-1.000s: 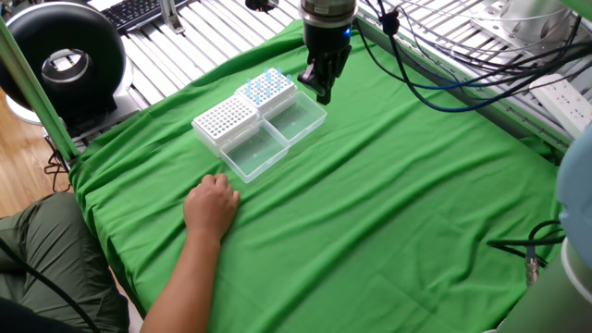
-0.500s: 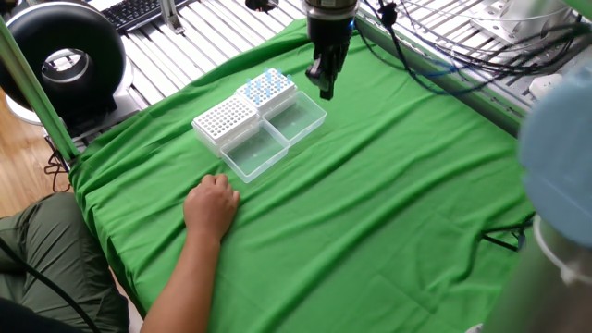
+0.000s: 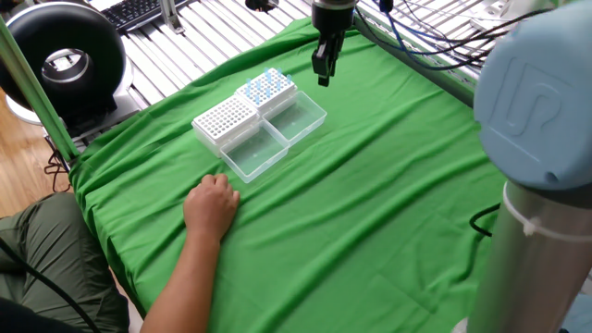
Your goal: Insert a medium pipette tip into the holder for medium pipette tips
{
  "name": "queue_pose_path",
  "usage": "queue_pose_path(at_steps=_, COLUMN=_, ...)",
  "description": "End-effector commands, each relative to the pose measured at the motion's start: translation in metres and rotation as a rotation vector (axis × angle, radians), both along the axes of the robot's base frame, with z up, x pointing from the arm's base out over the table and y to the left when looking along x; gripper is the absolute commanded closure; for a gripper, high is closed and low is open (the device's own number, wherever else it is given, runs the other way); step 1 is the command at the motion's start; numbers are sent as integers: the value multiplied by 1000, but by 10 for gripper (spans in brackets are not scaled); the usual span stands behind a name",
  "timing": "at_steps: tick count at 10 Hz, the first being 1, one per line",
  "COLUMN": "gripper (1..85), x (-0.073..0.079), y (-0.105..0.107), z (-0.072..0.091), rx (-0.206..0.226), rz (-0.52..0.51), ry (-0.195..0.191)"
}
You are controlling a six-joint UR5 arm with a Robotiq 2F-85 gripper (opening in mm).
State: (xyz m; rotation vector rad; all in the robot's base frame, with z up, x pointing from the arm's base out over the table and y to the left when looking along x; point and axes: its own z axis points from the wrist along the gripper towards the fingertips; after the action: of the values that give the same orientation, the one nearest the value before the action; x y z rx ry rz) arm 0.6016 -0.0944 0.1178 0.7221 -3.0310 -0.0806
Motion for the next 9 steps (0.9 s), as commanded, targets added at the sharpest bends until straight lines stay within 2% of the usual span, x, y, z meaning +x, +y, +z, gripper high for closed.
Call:
queue_pose_path(at_steps=1, gripper=460, x=3, y=-8, z=-3, rx=-8, rz=-46, ry=11)
queue_pose_path(at_steps=4, gripper=443, x=5, y=-10, z=-3, rx=-16, rz=-112, ry=5)
queue_pose_path(at_steps=5, gripper=453, x=9, y=-11, z=-4, rx=-18, rz=-106, ry=-10)
queue_pose_path(at_steps=6, gripper=453, x=13, y=-6, z=-3, rx=3, rz=-87, ry=-27)
queue_pose_path(at_steps=7, gripper=453, x=27, y=-5, z=-9, rx=23, rz=-82, ry=-37)
queue_pose_path(at_steps=9, gripper=460, x=42, y=-5, z=-13, rx=20, rz=-84, ry=-57)
